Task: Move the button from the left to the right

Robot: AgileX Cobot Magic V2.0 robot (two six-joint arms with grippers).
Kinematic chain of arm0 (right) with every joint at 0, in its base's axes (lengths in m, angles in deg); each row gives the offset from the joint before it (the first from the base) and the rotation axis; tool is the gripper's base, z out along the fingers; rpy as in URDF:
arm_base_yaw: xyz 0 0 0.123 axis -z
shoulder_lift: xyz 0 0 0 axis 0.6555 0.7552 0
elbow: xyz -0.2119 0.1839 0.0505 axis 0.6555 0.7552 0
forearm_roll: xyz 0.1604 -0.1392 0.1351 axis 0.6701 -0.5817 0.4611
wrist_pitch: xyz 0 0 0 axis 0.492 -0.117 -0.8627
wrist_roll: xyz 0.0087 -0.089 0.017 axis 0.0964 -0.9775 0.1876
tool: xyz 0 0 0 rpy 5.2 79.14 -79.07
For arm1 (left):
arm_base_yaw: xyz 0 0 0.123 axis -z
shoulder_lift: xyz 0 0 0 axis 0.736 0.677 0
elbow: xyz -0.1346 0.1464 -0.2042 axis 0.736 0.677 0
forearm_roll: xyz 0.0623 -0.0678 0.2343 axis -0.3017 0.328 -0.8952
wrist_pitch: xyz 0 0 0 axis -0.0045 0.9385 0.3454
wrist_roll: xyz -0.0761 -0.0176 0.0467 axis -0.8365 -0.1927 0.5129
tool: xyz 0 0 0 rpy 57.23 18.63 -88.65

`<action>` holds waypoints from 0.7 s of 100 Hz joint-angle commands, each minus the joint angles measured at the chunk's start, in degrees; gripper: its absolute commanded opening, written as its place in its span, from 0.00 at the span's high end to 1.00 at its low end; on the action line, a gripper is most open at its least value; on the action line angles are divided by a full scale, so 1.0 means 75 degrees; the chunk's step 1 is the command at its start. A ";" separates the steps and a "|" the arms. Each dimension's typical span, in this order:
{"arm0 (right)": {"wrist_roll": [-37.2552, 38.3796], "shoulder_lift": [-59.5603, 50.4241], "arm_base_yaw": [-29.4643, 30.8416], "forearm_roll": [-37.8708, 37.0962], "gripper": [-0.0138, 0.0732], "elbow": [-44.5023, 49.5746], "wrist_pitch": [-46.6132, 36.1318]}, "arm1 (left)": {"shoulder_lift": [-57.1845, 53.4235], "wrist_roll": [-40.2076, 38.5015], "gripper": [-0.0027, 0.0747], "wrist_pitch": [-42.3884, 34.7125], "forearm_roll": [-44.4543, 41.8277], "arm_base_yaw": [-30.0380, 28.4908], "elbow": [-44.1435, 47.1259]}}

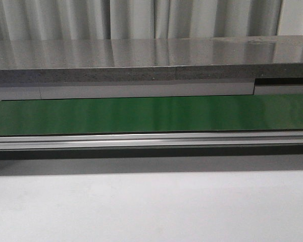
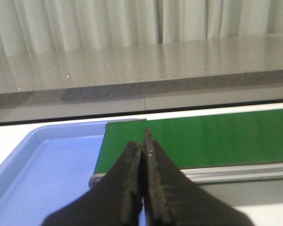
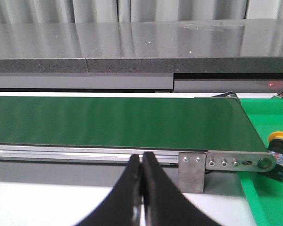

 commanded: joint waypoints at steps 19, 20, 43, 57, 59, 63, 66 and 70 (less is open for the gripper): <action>-0.0021 -0.0170 -0.0007 -0.0060 0.92 -0.0119 -0.0646 | -0.0238 -0.0333 0.99 -0.1143 -0.0030 -0.0084 0.0257; -0.0021 -0.0170 -0.0007 -0.0060 0.92 -0.0119 -0.0646 | -0.0238 -0.0333 0.99 -0.1143 -0.0030 -0.0084 0.0257; -0.0021 -0.0170 -0.0007 -0.0060 0.92 -0.0119 -0.0646 | -0.0238 -0.0333 0.99 -0.1160 -0.0050 -0.0084 0.0257; -0.0021 -0.0170 -0.0007 -0.0060 0.92 -0.0119 -0.0646 | -0.0238 -0.0333 0.99 -0.1160 -0.0050 -0.0084 0.0257; -0.0021 -0.0170 -0.0007 -0.0060 0.92 -0.0119 -0.0646 | -0.0238 -0.0333 0.99 -0.1160 -0.0050 -0.0084 0.0257; -0.0021 -0.0170 -0.0007 -0.0060 0.92 -0.0119 -0.0646 | -0.0238 -0.0333 0.99 -0.1160 -0.0050 -0.0084 0.0257; -0.0021 -0.0170 -0.0007 -0.0060 0.92 -0.0119 -0.0646 | -0.0238 -0.0333 0.99 -0.1160 -0.0050 -0.0084 0.0257; -0.0021 -0.0170 -0.0007 -0.0060 0.92 -0.0119 -0.0646 | -0.0238 -0.0333 0.99 -0.1160 -0.0050 -0.0084 0.0257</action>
